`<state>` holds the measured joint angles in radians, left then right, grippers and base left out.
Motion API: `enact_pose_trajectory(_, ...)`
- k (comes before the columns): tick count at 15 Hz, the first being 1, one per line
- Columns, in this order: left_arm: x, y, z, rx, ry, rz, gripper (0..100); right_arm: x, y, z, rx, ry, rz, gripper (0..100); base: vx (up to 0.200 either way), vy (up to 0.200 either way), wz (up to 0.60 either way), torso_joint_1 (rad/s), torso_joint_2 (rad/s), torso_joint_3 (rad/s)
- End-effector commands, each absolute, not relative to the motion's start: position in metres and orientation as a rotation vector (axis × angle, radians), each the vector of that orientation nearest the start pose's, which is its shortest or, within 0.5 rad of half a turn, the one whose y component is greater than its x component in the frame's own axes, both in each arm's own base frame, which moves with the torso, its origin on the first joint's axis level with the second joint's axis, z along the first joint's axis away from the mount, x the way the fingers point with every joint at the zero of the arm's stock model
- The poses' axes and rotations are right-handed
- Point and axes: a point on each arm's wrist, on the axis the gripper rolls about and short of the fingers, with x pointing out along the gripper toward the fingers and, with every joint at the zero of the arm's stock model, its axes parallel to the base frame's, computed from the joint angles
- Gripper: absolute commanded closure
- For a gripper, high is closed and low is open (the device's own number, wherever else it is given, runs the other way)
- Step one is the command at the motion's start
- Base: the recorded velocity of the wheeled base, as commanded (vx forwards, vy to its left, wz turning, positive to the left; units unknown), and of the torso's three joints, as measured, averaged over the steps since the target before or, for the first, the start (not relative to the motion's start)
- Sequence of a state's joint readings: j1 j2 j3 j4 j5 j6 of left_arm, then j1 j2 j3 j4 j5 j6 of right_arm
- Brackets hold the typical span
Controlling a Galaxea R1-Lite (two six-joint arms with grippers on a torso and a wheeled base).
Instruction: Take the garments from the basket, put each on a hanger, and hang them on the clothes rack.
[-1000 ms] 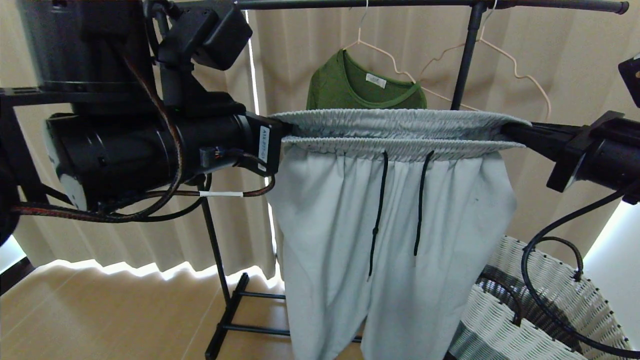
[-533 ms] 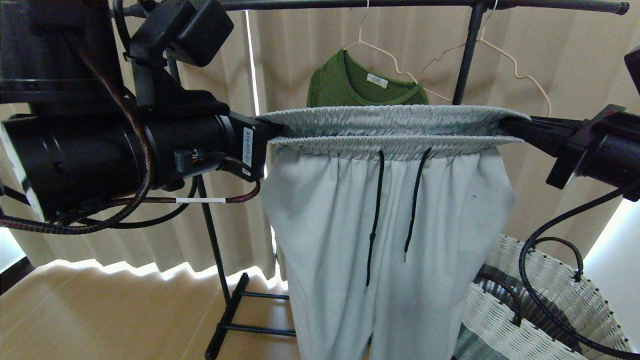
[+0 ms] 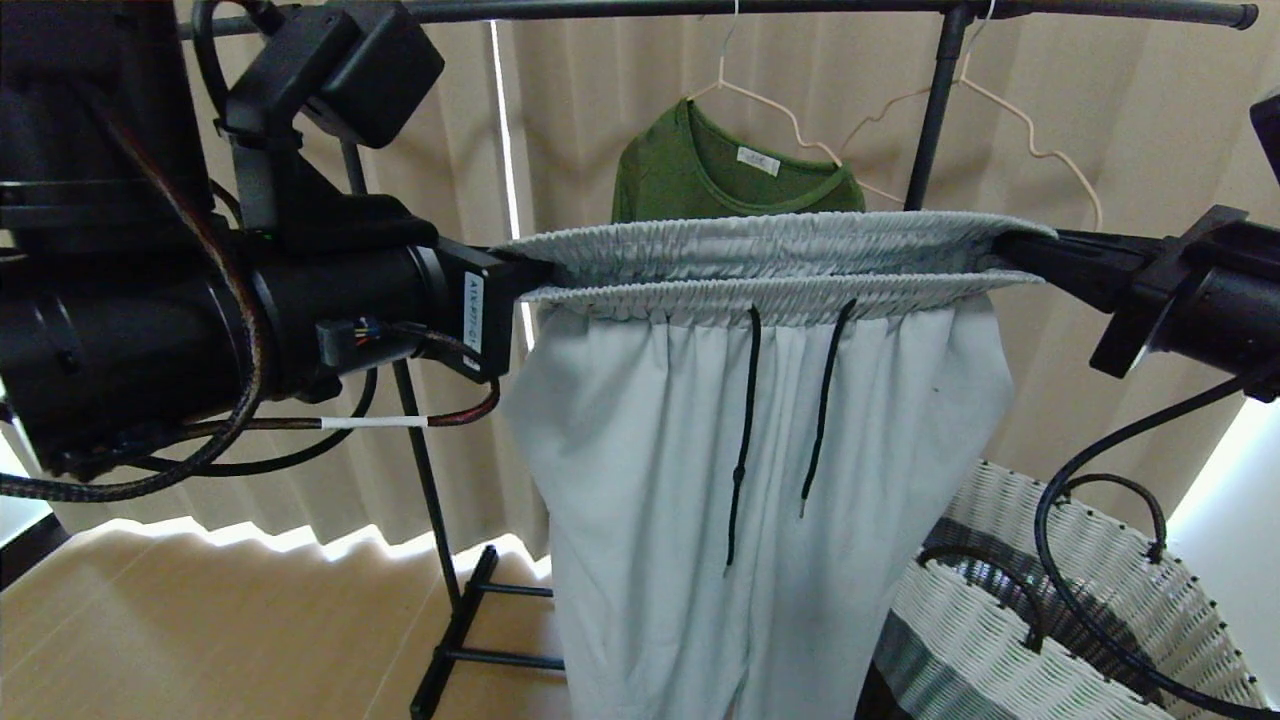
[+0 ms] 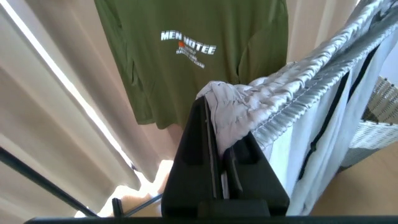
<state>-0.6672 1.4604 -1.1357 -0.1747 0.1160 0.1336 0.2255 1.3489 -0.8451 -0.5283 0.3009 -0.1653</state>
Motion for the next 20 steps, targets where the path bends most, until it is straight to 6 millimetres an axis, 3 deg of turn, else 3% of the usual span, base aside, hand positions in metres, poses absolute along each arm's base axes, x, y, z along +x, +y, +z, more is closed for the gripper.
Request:
enact_pose_trajectory(1, 0.201, -0.155, 0.300, 0.185, 0.097, -0.558, 100, 0.218, 0.061, 0.280, -0.163, -0.079, 0.537, 100, 0.000, 0.000, 0.00, 0.000, 0.00, 0.000)
enact_pose_trajectory(3, 0.201, -0.155, 0.301, 0.184, 0.095, -0.558, 100, 0.221, 0.064, 0.280, -0.162, -0.080, 0.548, 100, 0.000, 0.000, 0.00, 0.000, 0.00, 0.000)
enact_pose_trajectory(4, 0.200, -0.154, 0.301, 0.183, 0.093, -0.556, 100, 0.222, 0.064, 0.280, -0.162, -0.078, 0.548, 0, 0.000, 0.000, 0.00, 0.000, 0.00, 0.000)
enact_pose_trajectory(7, 0.200, -0.154, 0.300, 0.186, 0.098, -0.557, 100, 0.220, 0.064, 0.280, -0.161, -0.078, 0.548, 0, 0.000, 0.000, 0.00, 0.000, 0.00, 0.000)
enact_pose_trajectory(10, 0.203, -0.151, 0.295, 0.227, 0.110, -0.526, 100, 0.214, 0.063, 0.265, -0.155, -0.038, 0.559, 0, 0.000, 0.000, 0.00, 0.000, 0.00, 0.000)
enact_pose_trajectory(16, 0.208, -0.144, 0.287, 0.263, 0.132, -0.460, 100, 0.208, 0.076, 0.252, -0.154, -0.079, 0.636, 0, 0.000, 0.000, 0.00, 0.000, 0.00, 0.000)
enact_pose_trajectory(20, 0.211, -0.125, 0.268, 0.281, 0.192, -0.399, 100, 0.191, 0.070, 0.242, -0.153, -0.060, 0.638, 0, 0.000, 0.000, 0.00, 0.000, 0.00, 0.000)
